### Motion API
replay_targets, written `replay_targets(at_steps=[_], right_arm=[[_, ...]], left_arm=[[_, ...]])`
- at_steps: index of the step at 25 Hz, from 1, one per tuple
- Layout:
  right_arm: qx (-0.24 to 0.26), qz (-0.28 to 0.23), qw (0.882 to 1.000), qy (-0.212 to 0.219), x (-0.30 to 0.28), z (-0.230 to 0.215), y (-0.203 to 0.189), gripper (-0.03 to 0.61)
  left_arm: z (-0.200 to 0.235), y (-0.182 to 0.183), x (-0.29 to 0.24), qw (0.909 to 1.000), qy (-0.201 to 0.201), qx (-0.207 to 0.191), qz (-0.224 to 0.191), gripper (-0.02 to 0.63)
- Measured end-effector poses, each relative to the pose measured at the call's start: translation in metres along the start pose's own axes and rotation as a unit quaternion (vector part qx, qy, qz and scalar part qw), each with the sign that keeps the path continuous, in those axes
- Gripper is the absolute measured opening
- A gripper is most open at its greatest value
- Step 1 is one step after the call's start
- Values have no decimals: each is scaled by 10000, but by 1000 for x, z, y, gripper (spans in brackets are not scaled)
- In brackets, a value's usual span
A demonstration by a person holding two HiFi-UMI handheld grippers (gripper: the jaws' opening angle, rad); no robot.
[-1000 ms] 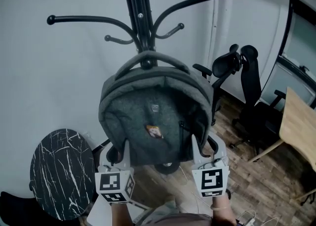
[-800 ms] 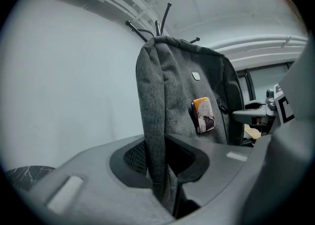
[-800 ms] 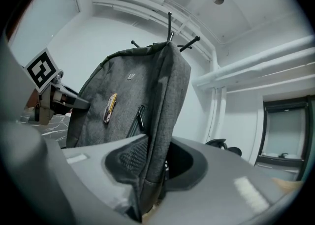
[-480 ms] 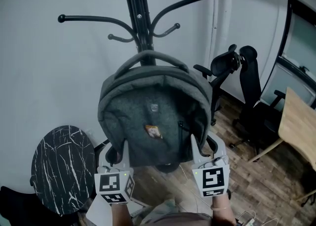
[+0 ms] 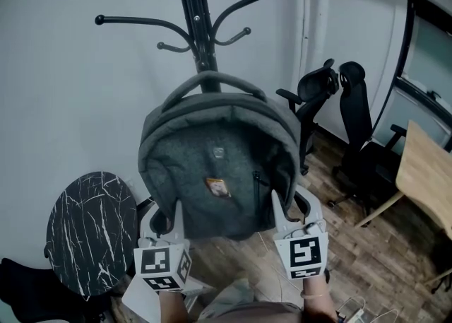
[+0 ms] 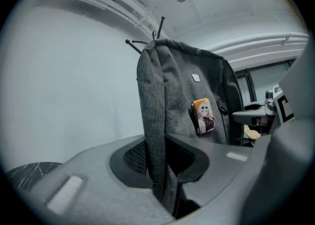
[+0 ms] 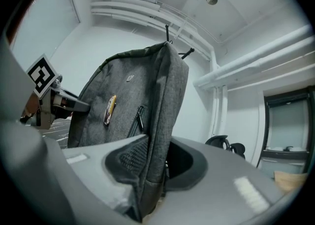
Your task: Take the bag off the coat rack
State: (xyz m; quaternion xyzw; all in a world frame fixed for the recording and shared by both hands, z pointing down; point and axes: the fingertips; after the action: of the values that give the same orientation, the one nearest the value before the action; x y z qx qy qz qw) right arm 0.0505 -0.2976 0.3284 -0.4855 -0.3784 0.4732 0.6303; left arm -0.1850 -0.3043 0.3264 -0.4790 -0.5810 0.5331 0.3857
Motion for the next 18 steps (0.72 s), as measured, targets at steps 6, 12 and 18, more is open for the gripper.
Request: replay_targets(at_steps=[6, 12, 18], right_arm=[[4, -13, 10000, -4, 29, 3, -2, 95], [41, 25, 10000, -19, 63, 9, -4, 95], [-14, 37, 10000, 8, 95, 13, -8, 95]], left_arm=[[-13, -4, 26, 10000, -4, 11, 27, 77], [-26, -11, 57, 10000, -16, 59, 65, 77], [-40, -14, 87, 9999, 8, 58, 107, 77]])
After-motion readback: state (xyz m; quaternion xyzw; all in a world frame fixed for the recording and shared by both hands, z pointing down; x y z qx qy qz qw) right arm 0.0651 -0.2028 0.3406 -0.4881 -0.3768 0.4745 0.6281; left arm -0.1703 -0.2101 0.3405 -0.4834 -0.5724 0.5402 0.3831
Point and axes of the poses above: the fingertips, and each gripper's own axes: x backward along the fingers, z to its left, y out of its top, and after that the axes turned 1 degree about -x, right-handed
